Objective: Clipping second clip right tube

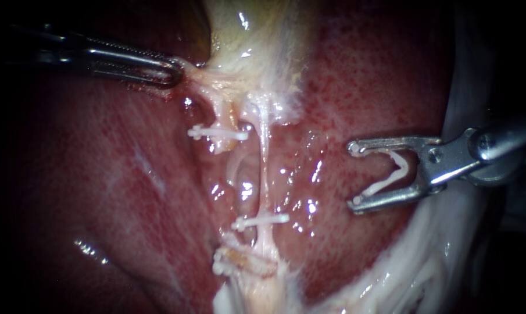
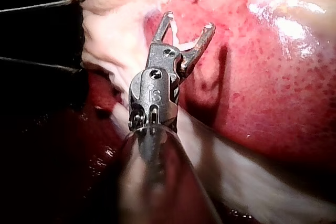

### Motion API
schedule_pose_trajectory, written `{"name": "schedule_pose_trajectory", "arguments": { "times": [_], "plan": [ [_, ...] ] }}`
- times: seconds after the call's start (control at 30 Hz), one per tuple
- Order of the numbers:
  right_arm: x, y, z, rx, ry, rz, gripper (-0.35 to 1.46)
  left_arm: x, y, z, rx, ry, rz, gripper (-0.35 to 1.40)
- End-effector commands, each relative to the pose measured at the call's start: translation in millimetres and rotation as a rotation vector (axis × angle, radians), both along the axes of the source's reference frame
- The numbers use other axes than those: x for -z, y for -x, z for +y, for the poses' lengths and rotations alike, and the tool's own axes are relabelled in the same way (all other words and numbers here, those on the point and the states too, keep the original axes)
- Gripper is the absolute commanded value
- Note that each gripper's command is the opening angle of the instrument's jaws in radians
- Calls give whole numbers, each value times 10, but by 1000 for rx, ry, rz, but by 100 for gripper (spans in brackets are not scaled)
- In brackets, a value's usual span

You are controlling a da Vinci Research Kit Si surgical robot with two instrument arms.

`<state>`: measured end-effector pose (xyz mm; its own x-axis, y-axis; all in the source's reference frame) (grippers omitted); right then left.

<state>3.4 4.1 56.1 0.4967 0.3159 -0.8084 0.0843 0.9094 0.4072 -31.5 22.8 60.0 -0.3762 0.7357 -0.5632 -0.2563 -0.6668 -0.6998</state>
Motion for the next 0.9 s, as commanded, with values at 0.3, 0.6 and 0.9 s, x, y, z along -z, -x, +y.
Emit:
{"name": "schedule_pose_trajectory", "arguments": {
  "times": [0.3, 0.6, 0.9],
  "plan": [
    [1, -8, -1, 12, -8, 6, 50, 66, -45, 31, 45, 26, -18, -35],
    [11, -51, -5, -10, -175, 7, 50, 74, -45, 29, 54, 44, -18, -35],
    [-17, -108, -18, -54, -344, -3, 50, 73, -42, 28, 58, 46, -15, -35]
  ]
}}
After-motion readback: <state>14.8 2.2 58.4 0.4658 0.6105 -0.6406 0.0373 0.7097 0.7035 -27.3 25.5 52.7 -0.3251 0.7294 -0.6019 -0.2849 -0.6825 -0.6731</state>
